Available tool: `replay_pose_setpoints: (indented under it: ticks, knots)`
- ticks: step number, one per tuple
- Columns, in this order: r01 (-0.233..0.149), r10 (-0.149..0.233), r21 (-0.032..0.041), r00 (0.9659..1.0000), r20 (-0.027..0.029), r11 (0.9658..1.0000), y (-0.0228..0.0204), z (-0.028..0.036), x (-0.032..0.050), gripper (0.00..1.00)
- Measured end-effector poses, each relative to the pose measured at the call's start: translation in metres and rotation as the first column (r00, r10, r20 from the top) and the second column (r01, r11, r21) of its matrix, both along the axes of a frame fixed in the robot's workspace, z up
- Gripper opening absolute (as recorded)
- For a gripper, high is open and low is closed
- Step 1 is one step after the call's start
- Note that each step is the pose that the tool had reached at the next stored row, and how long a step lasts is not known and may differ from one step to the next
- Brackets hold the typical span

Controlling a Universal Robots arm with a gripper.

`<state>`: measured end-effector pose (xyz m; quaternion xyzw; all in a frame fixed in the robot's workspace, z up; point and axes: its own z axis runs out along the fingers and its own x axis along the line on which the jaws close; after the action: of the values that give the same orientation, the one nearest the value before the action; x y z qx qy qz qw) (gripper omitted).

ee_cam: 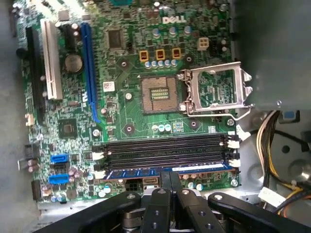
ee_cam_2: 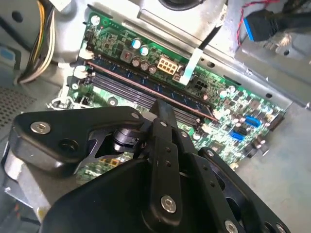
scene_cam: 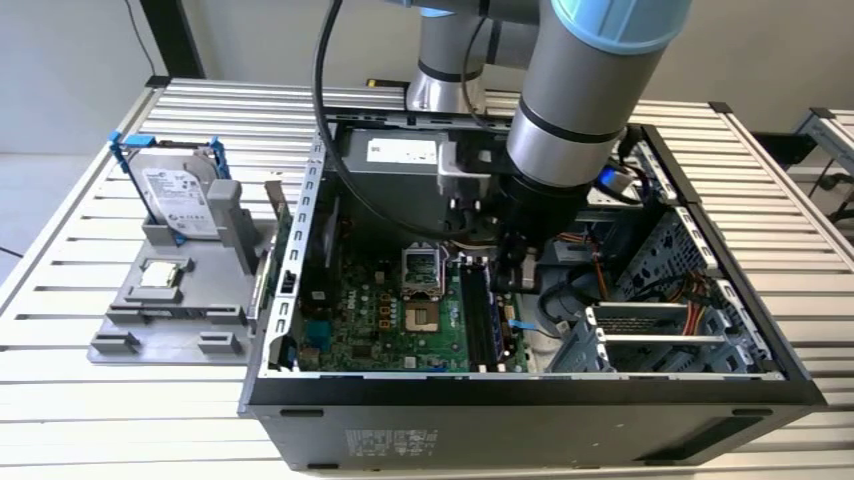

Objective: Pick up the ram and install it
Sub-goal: 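Press down the ram until it locks into place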

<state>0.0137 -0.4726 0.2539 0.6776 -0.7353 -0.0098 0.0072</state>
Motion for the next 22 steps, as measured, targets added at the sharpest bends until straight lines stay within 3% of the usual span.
replay_pose_setpoints:
  ticks: [3,7,22]
  knots:
    - [-0.054,0.054,0.0001,0.9986,0.0001,0.9986,0.0,0.0,-0.0001,0.0]
    - [-0.061,0.061,0.0001,0.9981,0.0002,0.9981,0.0,-0.0008,0.0,0.0]
    - [-0.08,0.08,0.0001,0.9968,0.0005,0.9968,-0.0001,-0.0282,0.0021,0.0]
